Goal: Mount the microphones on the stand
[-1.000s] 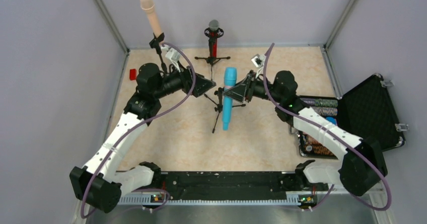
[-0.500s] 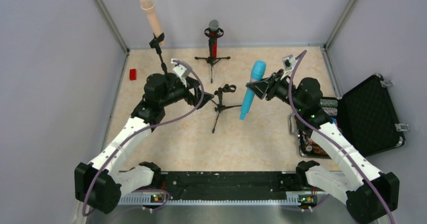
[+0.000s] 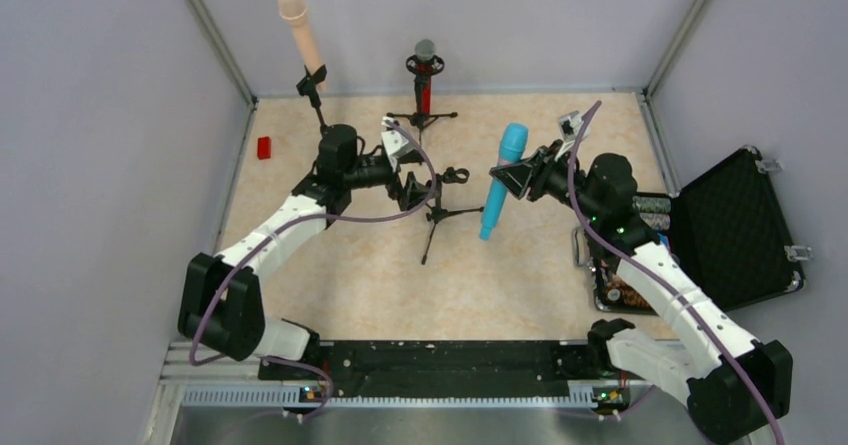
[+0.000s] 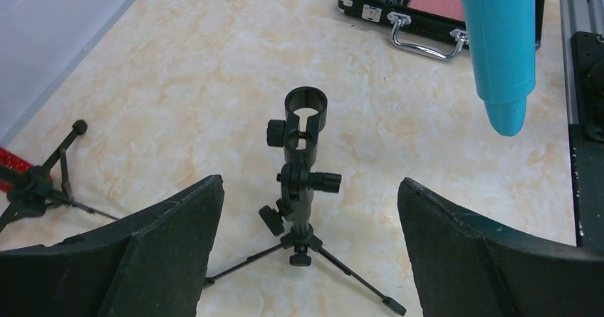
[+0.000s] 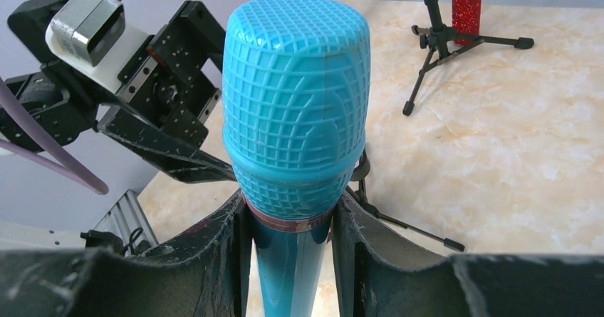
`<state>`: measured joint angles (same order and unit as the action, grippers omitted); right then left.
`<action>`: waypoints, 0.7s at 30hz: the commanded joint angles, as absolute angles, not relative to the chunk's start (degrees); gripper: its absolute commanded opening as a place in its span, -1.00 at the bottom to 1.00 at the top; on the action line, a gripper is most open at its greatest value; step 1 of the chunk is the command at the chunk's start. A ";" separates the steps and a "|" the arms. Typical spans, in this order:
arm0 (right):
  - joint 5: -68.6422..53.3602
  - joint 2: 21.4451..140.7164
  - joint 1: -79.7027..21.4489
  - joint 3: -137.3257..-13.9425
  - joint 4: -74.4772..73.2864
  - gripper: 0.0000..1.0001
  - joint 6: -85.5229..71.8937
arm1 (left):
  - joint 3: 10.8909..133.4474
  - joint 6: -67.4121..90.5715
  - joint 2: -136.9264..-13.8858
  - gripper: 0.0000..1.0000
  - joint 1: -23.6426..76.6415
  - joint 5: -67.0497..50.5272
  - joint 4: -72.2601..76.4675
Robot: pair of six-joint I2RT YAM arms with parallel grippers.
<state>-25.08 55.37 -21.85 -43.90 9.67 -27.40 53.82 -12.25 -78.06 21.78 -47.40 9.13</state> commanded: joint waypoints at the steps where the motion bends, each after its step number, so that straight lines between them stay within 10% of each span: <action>1: -24.71 55.72 -21.53 -45.07 11.42 -1.00 -26.67 | 60.23 -19.63 -83.30 0.88 21.67 -55.95 6.78; 13: -23.72 56.04 -21.53 -45.63 11.40 -1.00 -26.54 | 66.44 -24.48 -92.57 0.35 23.52 -57.97 0.38; 21: -24.04 56.72 -21.53 -45.70 12.82 -1.00 -27.44 | 68.19 -26.85 -96.02 -0.56 23.82 -60.13 -5.46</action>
<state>-24.21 56.75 -21.85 -43.90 9.39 -27.09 66.11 -25.45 -94.70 23.40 -58.39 -1.69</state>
